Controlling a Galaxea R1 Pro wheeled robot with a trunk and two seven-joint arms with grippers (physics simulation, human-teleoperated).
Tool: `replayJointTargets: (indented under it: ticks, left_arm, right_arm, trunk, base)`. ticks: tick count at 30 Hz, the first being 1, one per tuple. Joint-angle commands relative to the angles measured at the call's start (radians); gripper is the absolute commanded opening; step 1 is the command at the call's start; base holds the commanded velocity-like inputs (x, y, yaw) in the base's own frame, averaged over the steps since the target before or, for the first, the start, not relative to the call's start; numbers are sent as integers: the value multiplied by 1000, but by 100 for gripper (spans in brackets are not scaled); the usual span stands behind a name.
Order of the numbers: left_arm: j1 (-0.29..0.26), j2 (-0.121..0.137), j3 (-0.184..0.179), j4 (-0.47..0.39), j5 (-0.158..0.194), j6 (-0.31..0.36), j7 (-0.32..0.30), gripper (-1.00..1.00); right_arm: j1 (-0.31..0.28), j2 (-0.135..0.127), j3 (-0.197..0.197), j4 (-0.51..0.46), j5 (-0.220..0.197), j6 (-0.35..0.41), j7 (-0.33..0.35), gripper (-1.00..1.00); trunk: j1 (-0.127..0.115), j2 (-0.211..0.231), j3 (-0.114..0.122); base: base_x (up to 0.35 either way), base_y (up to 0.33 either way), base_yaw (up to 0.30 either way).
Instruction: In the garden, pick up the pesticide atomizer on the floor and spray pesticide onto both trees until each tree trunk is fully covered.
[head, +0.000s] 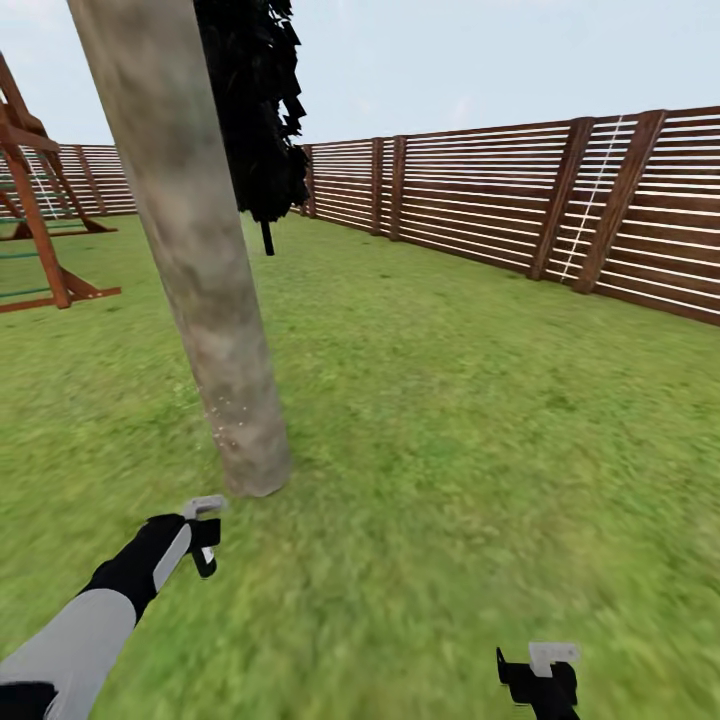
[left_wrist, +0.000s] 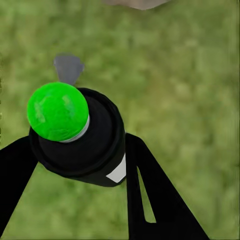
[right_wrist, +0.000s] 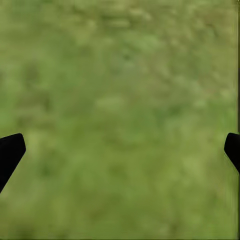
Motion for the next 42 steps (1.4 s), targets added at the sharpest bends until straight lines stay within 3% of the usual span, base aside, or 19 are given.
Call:
replayJointTargets:
  ticks: [1,2,4,6,9,12,18,27,31,34,38,42]
  left_arm:
    - [0,13,0,-2,12,5,11,-100]
    - [0,44,2,-2,13,5,16,-100]
    - [0,60,2,-2,13,5,18,-100]
    - [0,55,-2,-2,14,5,18,-100]
    - [0,11,-2,8,14,5,18,-100]
    - [0,-7,-2,13,13,5,18,-100]
    - [0,40,-6,43,13,4,18,-100]
    - [0,-7,-9,35,15,4,46,-100]
    - [0,1,-11,33,14,4,46,-100]
    - [0,-10,-10,26,15,4,46,-100]
    - [0,-55,-12,24,15,4,46,-100]
    - [0,-46,-8,24,14,-39,46,-100]
  right_arm:
    - [-1,0,-5,1,11,-3,-5,100]
    - [-1,0,-5,1,11,-3,-5,100]
    - [-1,0,-5,1,11,-3,-5,100]
    - [-1,0,-5,1,11,-3,-5,100]
    - [-1,0,-5,1,11,-3,-5,100]
    - [-1,0,-4,1,11,-3,-5,100]
    - [-1,0,-4,1,11,-3,-5,100]
    - [-1,0,-4,1,11,-3,-5,100]
    - [-1,0,-4,1,11,-3,-5,100]
    - [-1,0,-4,1,11,-3,-5,100]
    - [-1,0,-4,1,11,-3,-5,100]
    - [-1,0,-4,1,11,-3,-5,100]
  trunk:
    - [0,0,-1]
    - [0,0,-1]
    - [0,0,-1]
    - [0,0,-1]
    - [0,0,-1]
    - [0,0,-1]
    - [0,0,-1]
    - [0,0,-1]
    - [0,0,-1]
    - [0,0,-1]
    - [0,0,-1]
    - [0,0,-1]
  base:
    - [224,-204,11]
    - [235,-195,4]
    - [237,-193,1]
    - [188,-220,0]
    - [77,-259,109]
    - [9,-271,259]
    - [47,-269,165]
    - [221,-210,25]
    - [78,-251,259]
    - [-73,-275,277]
    - [-86,-276,256]
    - [-40,-276,58]
